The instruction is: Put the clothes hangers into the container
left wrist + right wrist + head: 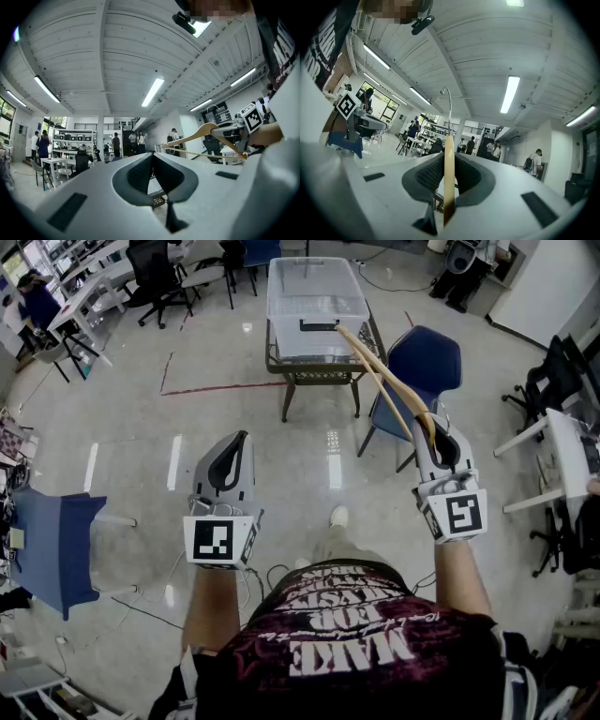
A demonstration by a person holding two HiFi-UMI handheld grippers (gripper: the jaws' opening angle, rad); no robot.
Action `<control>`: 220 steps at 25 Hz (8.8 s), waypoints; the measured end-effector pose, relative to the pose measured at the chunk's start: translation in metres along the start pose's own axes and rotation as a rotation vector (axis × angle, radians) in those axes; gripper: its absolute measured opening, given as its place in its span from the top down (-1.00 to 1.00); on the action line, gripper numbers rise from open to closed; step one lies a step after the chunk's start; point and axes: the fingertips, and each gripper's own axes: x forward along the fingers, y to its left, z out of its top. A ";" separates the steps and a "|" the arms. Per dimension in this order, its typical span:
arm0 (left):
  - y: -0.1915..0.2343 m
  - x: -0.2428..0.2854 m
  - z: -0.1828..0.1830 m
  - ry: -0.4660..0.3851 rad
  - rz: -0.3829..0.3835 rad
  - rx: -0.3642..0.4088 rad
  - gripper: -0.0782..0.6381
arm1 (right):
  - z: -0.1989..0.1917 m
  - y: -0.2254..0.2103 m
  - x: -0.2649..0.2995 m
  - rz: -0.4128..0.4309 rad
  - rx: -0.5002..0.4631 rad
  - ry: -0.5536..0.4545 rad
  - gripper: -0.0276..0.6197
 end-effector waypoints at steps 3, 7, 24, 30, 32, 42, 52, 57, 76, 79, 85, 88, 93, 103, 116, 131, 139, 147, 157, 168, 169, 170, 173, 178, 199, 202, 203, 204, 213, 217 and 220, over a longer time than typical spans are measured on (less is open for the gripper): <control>0.002 0.005 -0.005 0.023 -0.001 -0.006 0.76 | -0.009 -0.004 0.002 -0.006 0.016 0.015 0.73; 0.011 0.021 -0.016 0.051 0.001 -0.003 0.76 | -0.020 -0.010 0.019 -0.010 0.033 0.022 0.73; 0.022 0.128 -0.052 0.126 -0.025 -0.041 0.76 | -0.057 -0.070 0.089 0.010 0.087 -0.002 0.73; 0.015 0.173 -0.054 0.126 -0.030 -0.037 0.76 | -0.074 -0.098 0.106 0.027 0.107 0.009 0.73; 0.013 0.187 -0.052 0.120 -0.030 -0.034 0.76 | -0.077 -0.107 0.113 0.041 0.105 0.009 0.73; -0.007 0.251 -0.037 0.105 -0.004 -0.001 0.76 | -0.091 -0.163 0.146 0.117 0.120 -0.022 0.73; 0.000 0.261 -0.063 0.178 0.071 -0.010 0.76 | -0.121 -0.189 0.176 0.161 0.185 -0.011 0.73; 0.003 0.263 -0.069 0.201 0.069 -0.006 0.76 | -0.126 -0.184 0.187 0.179 0.183 -0.002 0.73; 0.062 0.332 -0.085 0.172 0.002 -0.016 0.76 | -0.126 -0.174 0.277 0.155 0.170 0.004 0.73; 0.064 0.348 -0.085 0.172 0.000 -0.013 0.76 | -0.131 -0.180 0.289 0.158 0.171 0.007 0.73; 0.086 0.369 -0.094 0.196 -0.023 -0.013 0.76 | -0.133 -0.171 0.322 0.162 0.174 0.031 0.73; 0.102 0.378 -0.098 0.200 -0.036 -0.020 0.76 | -0.132 -0.165 0.338 0.155 0.174 0.044 0.73; 0.118 0.395 -0.104 0.190 -0.064 -0.024 0.76 | -0.132 -0.164 0.355 0.131 0.172 0.053 0.73; 0.167 0.424 -0.110 0.163 -0.102 -0.031 0.76 | -0.122 -0.150 0.399 0.092 0.173 0.062 0.73; 0.198 0.447 -0.126 0.140 -0.191 -0.085 0.76 | -0.107 -0.133 0.422 0.044 0.148 0.096 0.73; 0.209 0.465 -0.138 0.185 -0.163 -0.065 0.76 | -0.123 -0.147 0.460 0.068 0.188 0.081 0.73; 0.230 0.487 -0.147 0.193 -0.148 -0.051 0.76 | -0.136 -0.151 0.506 0.100 0.212 0.064 0.73; 0.242 0.532 -0.152 0.209 -0.111 -0.052 0.76 | -0.154 -0.176 0.546 0.121 0.230 0.057 0.73; 0.235 0.590 -0.153 0.229 -0.095 -0.049 0.76 | -0.184 -0.217 0.594 0.156 0.285 0.066 0.73; 0.248 0.629 -0.160 0.284 0.032 -0.044 0.76 | -0.264 -0.236 0.671 0.264 0.355 0.155 0.73; 0.248 0.632 -0.160 0.291 0.049 -0.044 0.76 | -0.277 -0.236 0.679 0.276 0.365 0.174 0.73; 0.248 0.635 -0.161 0.298 0.064 -0.044 0.76 | -0.292 -0.237 0.686 0.287 0.374 0.198 0.73; 0.242 0.651 -0.163 0.325 0.098 -0.047 0.76 | -0.342 -0.240 0.704 0.320 0.391 0.289 0.73; 0.244 0.658 -0.164 0.358 0.164 -0.036 0.76 | -0.429 -0.210 0.721 0.409 0.409 0.453 0.73; 0.261 0.625 -0.184 0.465 0.268 -0.027 0.76 | -0.676 -0.106 0.710 0.329 0.751 1.076 0.38; 0.262 0.624 -0.189 0.445 0.231 -0.040 0.76 | -0.668 -0.112 0.702 0.302 0.677 1.102 0.07; 0.263 0.624 -0.191 0.440 0.216 -0.044 0.76 | -0.662 -0.116 0.700 0.291 0.635 1.098 -0.02; 0.264 0.625 -0.193 0.435 0.199 -0.048 0.76 | -0.654 -0.122 0.700 0.278 0.592 1.087 -0.04; 0.279 0.642 -0.185 0.339 0.037 -0.045 0.76 | -0.468 -0.192 0.692 0.193 0.501 0.578 0.77; 0.279 0.648 -0.179 0.297 -0.015 -0.066 0.76 | -0.366 -0.208 0.683 0.204 0.398 0.352 0.90; 0.272 0.655 -0.170 0.264 -0.058 -0.068 0.76 | -0.305 -0.216 0.677 0.223 0.336 0.262 0.91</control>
